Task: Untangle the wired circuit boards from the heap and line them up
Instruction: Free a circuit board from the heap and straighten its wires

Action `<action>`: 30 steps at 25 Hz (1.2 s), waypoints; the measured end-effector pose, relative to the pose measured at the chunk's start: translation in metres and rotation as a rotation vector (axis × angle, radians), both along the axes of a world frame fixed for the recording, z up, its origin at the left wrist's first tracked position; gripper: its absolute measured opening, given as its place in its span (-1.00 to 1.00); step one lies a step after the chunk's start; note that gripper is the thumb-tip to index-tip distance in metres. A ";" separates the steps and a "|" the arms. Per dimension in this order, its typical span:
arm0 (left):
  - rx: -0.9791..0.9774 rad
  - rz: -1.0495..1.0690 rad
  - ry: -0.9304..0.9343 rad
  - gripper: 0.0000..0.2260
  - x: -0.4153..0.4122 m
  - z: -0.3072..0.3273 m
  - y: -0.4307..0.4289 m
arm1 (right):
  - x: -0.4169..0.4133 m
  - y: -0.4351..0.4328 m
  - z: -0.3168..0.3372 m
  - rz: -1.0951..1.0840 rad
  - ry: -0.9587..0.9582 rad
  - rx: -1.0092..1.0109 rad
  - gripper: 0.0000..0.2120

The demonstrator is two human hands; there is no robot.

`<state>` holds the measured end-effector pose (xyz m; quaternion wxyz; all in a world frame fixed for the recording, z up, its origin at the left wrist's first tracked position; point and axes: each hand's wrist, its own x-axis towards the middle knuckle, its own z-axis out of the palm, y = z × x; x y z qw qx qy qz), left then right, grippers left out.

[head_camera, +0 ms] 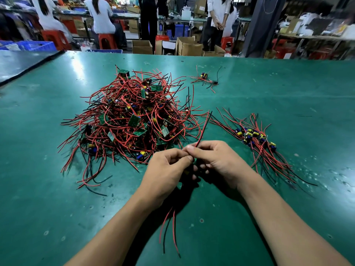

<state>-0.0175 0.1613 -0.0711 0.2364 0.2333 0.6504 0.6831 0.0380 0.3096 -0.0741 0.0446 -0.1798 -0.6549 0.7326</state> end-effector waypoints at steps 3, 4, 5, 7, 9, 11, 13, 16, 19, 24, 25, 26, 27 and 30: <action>0.018 -0.030 -0.062 -0.87 0.000 0.000 -0.001 | -0.004 0.002 -0.001 -0.136 0.051 0.051 -0.75; 0.018 -0.043 -0.068 -0.87 0.000 0.000 -0.001 | -0.005 0.003 -0.002 -0.178 0.075 0.044 -0.74; 0.015 -0.054 -0.065 -0.87 0.000 0.001 -0.002 | -0.006 0.004 -0.002 -0.215 0.094 0.031 -0.72; 0.000 -0.074 -0.048 -0.88 0.000 0.000 -0.002 | -0.009 0.004 0.000 -0.284 0.120 -0.005 -0.73; -0.011 -0.090 -0.039 -0.89 -0.001 0.000 -0.001 | -0.012 0.004 0.001 -0.356 0.165 -0.068 -0.79; -0.026 -0.108 -0.027 -0.90 0.000 0.000 0.000 | -0.013 0.007 0.004 -0.428 0.194 -0.140 -0.81; -0.054 -0.123 0.010 -0.90 0.000 0.000 0.000 | -0.014 0.011 0.007 -0.479 0.205 -0.210 -0.81; -0.079 -0.149 0.044 -0.91 -0.001 -0.001 0.000 | -0.014 0.016 0.011 -0.534 0.193 -0.349 -0.74; -0.090 -0.179 0.049 -0.91 -0.001 -0.001 -0.001 | -0.014 0.018 0.016 -0.526 0.173 -0.529 -0.66; -0.086 -0.177 0.083 -0.91 -0.001 -0.004 -0.001 | -0.010 0.022 0.015 -0.467 0.180 -0.636 -0.59; -0.085 -0.164 0.080 -0.91 -0.001 -0.004 -0.001 | -0.009 0.021 0.014 -0.457 0.171 -0.588 -0.63; -0.082 -0.148 0.071 -0.90 -0.001 -0.005 -0.001 | -0.008 0.020 0.013 -0.440 0.160 -0.523 -0.65; -0.077 -0.129 0.060 -0.90 0.000 -0.005 -0.001 | -0.007 0.019 0.013 -0.417 0.145 -0.455 -0.63; -0.039 -0.078 -0.019 -0.84 0.002 -0.002 0.001 | -0.004 0.021 0.011 -0.367 0.101 -0.301 -0.40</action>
